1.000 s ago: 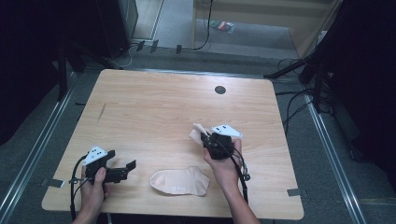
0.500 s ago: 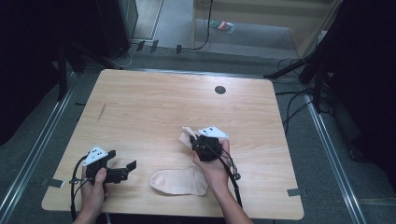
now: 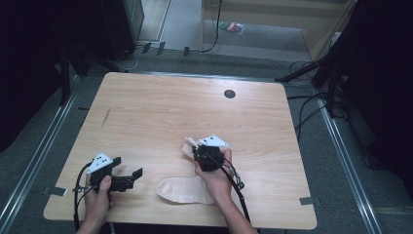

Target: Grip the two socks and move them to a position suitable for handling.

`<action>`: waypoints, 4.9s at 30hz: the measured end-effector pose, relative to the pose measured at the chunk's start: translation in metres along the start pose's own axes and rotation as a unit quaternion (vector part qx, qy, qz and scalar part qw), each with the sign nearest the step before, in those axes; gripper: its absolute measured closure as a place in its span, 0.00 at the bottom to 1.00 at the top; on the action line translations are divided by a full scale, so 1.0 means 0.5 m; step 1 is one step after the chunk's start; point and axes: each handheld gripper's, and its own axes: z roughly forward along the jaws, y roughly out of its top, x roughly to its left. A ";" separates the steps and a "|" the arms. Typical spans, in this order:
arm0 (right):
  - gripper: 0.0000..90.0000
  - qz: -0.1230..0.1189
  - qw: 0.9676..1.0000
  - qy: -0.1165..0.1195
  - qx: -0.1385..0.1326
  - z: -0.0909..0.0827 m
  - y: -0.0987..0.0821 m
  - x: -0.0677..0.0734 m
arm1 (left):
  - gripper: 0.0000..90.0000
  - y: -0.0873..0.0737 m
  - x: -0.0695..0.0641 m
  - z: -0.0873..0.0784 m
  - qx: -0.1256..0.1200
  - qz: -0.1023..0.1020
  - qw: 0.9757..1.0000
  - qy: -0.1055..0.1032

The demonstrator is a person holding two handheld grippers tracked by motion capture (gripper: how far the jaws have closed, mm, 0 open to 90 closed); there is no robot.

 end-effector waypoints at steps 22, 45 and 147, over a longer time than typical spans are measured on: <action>0.74 0.040 0.999 0.006 -0.007 -0.034 -0.006 -0.097 | 0.07 0.037 -0.027 0.014 0.006 -0.005 1.000 -0.025; 1.00 0.044 0.998 0.023 0.032 0.048 0.001 -0.089 | 0.07 0.051 -0.026 0.017 0.001 -0.012 0.999 -0.034; 0.72 0.054 0.998 0.014 -0.001 -0.018 -0.038 -0.092 | 0.61 0.077 -0.079 0.126 0.081 -0.076 0.994 -0.015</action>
